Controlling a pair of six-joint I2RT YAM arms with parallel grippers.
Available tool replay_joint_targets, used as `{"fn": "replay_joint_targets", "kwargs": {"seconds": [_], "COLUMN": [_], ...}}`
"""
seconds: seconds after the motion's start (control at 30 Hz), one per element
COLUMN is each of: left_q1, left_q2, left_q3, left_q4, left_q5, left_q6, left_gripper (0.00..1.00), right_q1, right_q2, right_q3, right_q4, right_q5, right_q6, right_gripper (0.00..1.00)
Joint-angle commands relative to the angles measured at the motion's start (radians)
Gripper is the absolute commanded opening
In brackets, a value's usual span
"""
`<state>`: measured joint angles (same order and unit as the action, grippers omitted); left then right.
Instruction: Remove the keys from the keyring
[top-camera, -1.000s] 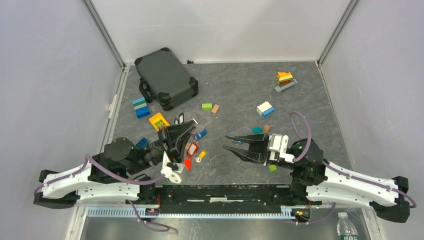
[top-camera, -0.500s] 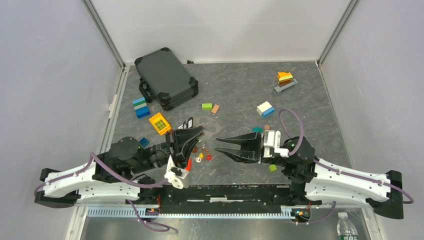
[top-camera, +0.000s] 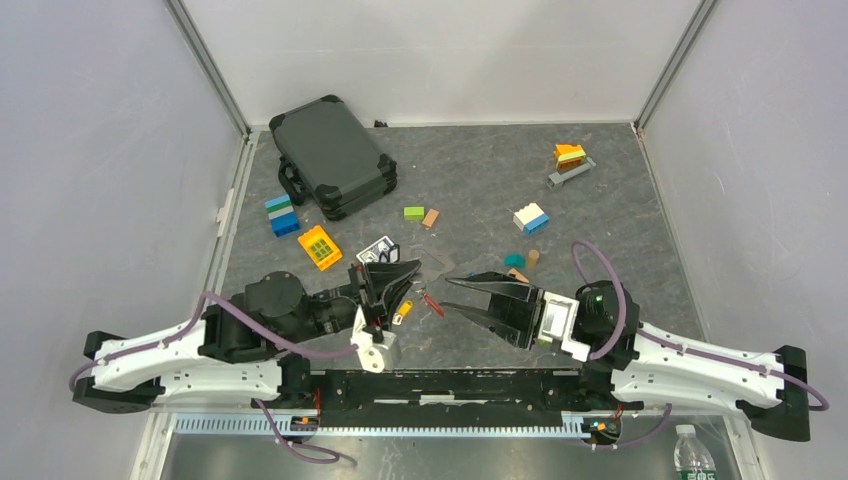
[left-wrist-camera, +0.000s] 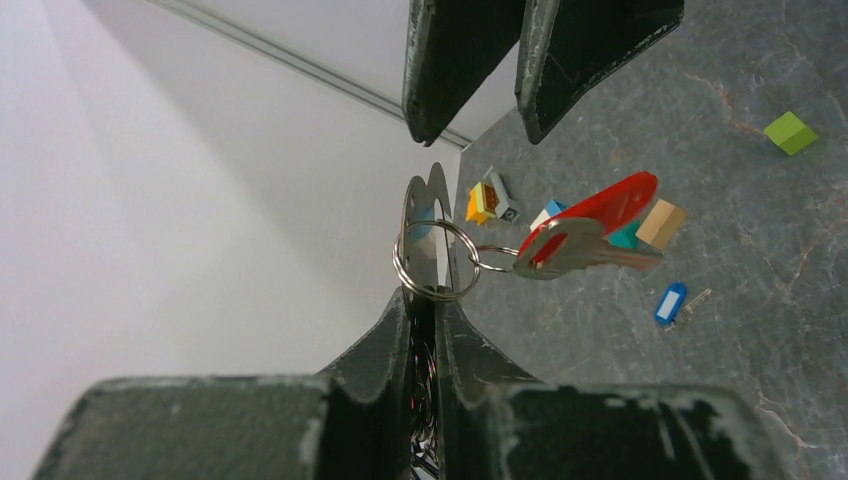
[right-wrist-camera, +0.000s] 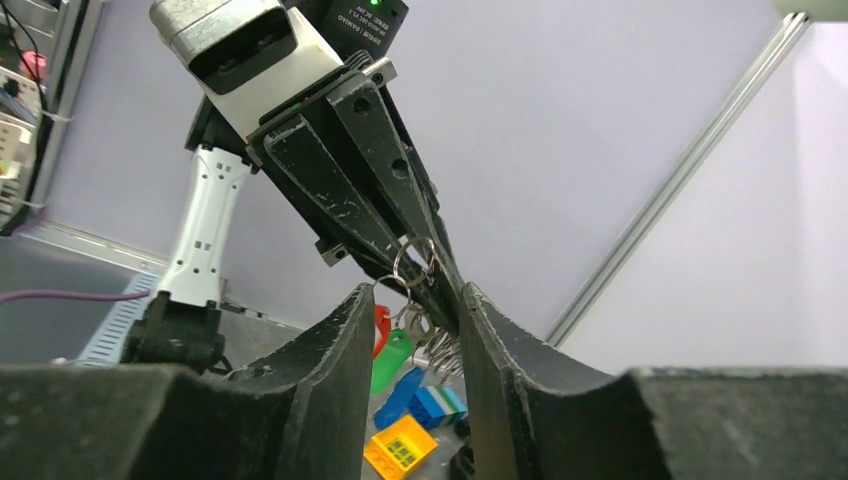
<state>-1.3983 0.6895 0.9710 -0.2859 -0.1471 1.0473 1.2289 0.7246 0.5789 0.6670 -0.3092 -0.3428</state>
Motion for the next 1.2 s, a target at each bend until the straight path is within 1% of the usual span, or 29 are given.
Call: {"fn": "replay_joint_targets", "kwargs": {"seconds": [0.0, 0.3, 0.4, 0.57, 0.73, 0.97, 1.17], "left_q1": [-0.005, -0.005, -0.005, -0.005, -0.005, -0.005, -0.005], "left_q2": [0.033, 0.122, 0.142, 0.166, 0.191, 0.227, 0.245], "left_q3": [0.068, 0.149, 0.175, 0.218, 0.246, 0.286, 0.307], "left_q4": [0.037, -0.008, -0.019, -0.045, -0.079, -0.137, -0.186], "left_q5": [-0.048, -0.165, -0.196, -0.206, -0.236, -0.282, -0.287], "left_q6": [-0.12, -0.272, -0.325, -0.407, -0.453, -0.513, -0.547], "left_gripper": [0.02, 0.02, 0.02, 0.02, 0.02, 0.02, 0.02], "right_q1": [0.008, 0.046, 0.068, 0.113, 0.175, 0.26, 0.291], "right_q2": [0.004, 0.037, 0.049, 0.082, 0.115, 0.149, 0.162], "right_q3": [0.016, -0.015, -0.027, -0.028, -0.029, -0.063, -0.055], "right_q4": [0.046, 0.082, 0.101, 0.117, 0.164, 0.322, 0.351], "right_q5": [-0.011, 0.142, 0.19, 0.278, 0.396, 0.564, 0.606], "right_q6": [-0.118, -0.25, -0.297, -0.402, -0.51, -0.654, -0.712], "right_gripper": [0.41, 0.38, 0.38, 0.4, 0.43, 0.44, 0.46]}}
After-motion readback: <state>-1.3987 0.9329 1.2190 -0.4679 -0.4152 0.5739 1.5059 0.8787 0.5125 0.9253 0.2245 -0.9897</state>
